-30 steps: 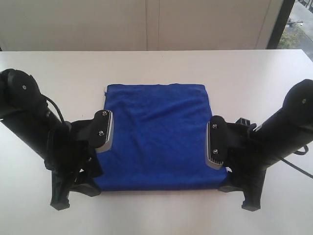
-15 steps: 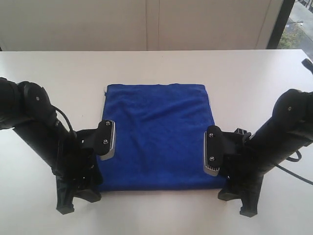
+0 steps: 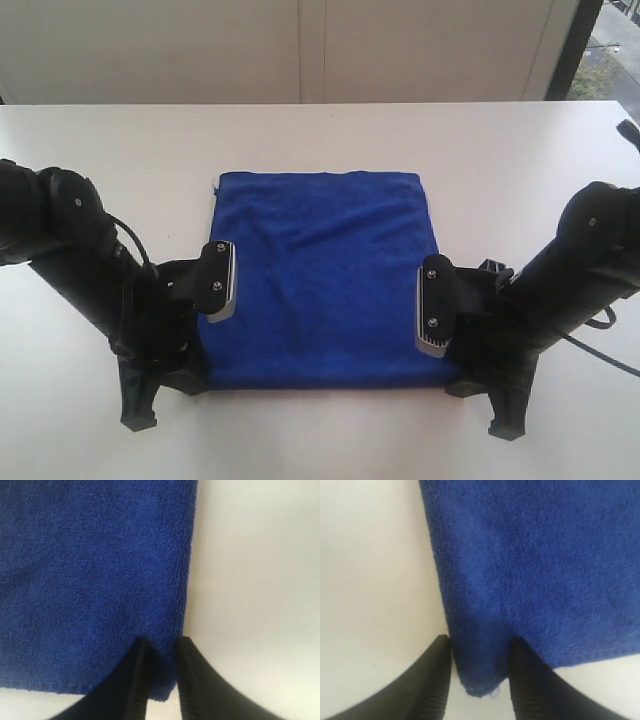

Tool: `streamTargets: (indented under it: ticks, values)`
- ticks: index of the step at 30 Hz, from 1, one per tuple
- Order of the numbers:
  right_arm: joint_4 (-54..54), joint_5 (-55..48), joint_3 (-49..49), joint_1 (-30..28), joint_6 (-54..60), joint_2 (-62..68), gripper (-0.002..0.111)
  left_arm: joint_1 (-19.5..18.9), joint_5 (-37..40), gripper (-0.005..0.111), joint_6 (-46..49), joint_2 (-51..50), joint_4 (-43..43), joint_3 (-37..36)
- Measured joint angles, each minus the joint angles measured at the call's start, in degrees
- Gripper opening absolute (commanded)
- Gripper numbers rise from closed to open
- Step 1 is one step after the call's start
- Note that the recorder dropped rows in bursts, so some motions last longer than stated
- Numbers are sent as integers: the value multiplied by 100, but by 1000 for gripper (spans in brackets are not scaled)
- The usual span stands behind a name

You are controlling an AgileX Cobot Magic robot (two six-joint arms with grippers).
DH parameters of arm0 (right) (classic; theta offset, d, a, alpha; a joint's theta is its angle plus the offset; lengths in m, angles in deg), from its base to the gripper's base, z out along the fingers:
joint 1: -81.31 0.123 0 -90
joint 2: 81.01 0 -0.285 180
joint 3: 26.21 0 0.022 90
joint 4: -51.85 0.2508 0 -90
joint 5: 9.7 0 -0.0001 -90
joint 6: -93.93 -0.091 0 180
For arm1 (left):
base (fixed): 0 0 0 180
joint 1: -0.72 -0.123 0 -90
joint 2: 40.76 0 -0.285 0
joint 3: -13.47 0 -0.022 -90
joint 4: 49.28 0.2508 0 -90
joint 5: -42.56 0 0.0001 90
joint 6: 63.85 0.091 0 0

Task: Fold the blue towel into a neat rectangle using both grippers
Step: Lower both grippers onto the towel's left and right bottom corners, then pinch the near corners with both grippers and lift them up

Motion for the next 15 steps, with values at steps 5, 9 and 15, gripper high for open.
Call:
streamTargets:
  ticks: [5, 9, 15]
  values:
    - [0, 0, 0, 0, 0, 0, 18, 0, 65, 0, 0, 0, 41, 0]
    - [0, -24, 0, 0, 0, 0, 9, 0, 244, 0, 0, 0, 168, 0]
    - [0, -413, 0, 0, 0, -63, 5, 0, 491, 0, 0, 13, 198, 0]
